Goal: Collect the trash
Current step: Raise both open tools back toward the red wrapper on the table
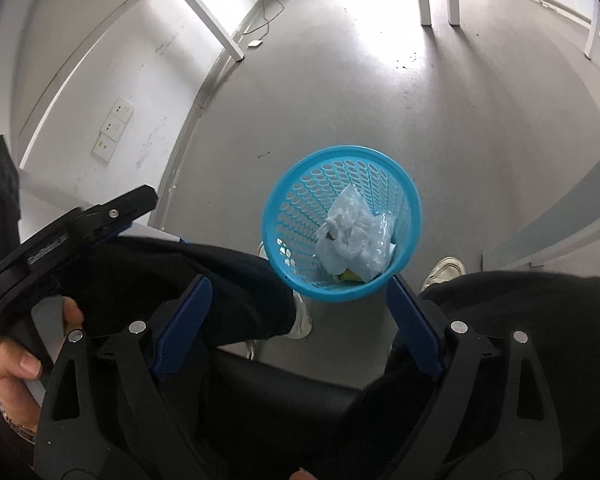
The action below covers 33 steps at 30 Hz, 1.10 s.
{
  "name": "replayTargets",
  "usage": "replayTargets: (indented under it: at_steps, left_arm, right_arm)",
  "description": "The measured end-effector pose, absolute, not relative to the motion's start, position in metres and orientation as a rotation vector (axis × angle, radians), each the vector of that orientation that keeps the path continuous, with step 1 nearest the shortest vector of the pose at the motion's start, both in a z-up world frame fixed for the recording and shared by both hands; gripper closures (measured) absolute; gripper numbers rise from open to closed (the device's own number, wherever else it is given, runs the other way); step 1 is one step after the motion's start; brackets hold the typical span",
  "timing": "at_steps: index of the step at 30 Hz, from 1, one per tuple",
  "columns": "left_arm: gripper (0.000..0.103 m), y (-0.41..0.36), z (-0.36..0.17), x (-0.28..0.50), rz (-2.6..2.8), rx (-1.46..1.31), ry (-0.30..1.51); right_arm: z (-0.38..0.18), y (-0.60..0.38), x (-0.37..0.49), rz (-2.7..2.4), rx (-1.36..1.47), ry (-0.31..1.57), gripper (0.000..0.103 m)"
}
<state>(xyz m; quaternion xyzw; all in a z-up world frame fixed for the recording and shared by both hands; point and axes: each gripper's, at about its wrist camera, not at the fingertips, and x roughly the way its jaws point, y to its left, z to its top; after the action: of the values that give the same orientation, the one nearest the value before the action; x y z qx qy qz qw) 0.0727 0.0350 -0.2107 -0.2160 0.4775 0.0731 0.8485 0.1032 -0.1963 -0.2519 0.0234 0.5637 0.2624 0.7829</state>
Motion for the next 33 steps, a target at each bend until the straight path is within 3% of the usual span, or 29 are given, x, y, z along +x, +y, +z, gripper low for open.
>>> replayTargets:
  at_steps: [4, 8, 16, 21, 33]
  left_arm:
    - [0.026, 0.031, -0.187, 0.05, 0.155, -0.406, 0.945]
    - [0.014, 0.028, -0.155, 0.027, 0.157, -0.329, 0.839]
    - [0.006, 0.018, -0.101, -0.016, 0.096, -0.222, 0.638]
    - [0.006, 0.019, -0.061, -0.027, 0.1, -0.177, 0.517]
    - [0.006, 0.034, 0.021, 0.01, 0.07, -0.104, 0.42]
  right_arm:
    - [-0.23, -0.2, 0.084, 0.578, 0.015, 1.165, 0.018]
    - [-0.196, -0.209, 0.061, 0.593, -0.02, 1.064, 0.016]
    - [-0.129, -0.231, 0.03, 0.604, -0.024, 0.844, 0.012]
    - [-0.086, -0.241, 0.03, 0.714, 0.058, 0.805, 0.009]
    - [0.002, -0.243, 0.061, 0.651, -0.03, 0.603, 0.009]
